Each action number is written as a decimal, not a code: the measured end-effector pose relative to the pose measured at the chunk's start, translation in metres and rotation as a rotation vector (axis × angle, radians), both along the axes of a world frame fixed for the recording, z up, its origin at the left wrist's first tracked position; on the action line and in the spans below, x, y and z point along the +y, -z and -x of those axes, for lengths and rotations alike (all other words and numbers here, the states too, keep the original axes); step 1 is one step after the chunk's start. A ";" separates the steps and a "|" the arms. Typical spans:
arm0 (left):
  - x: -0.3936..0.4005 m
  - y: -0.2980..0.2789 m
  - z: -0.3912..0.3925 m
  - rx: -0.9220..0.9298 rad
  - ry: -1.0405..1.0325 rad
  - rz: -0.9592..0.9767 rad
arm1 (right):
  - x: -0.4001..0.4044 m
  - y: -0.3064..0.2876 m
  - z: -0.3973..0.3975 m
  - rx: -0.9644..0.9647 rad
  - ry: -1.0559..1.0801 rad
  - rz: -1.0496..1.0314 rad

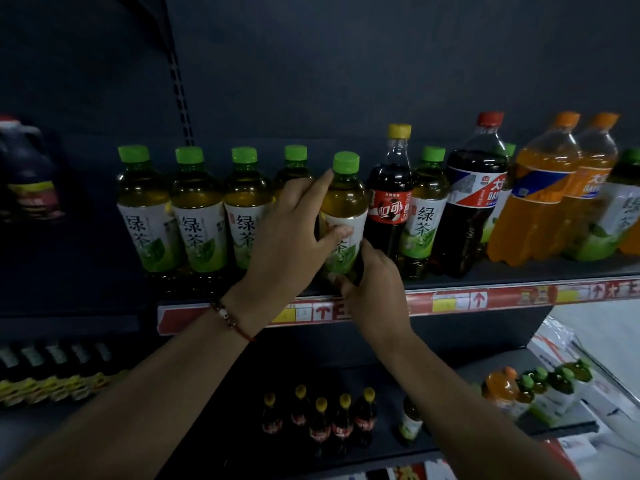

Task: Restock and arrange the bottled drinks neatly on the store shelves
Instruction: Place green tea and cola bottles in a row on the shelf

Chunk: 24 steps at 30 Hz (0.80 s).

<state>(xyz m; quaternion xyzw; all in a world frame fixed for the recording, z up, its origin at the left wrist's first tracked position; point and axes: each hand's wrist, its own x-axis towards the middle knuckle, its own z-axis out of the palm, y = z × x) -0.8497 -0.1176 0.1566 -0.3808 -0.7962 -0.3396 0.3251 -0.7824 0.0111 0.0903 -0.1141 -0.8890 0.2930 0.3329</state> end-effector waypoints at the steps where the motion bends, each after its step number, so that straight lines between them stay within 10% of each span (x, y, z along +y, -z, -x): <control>1: 0.000 0.000 0.001 0.019 -0.024 0.010 | -0.001 0.002 0.001 -0.008 0.027 -0.014; 24: 0.008 0.017 0.012 0.272 -0.174 0.270 | 0.001 -0.055 -0.042 -0.035 0.008 -0.370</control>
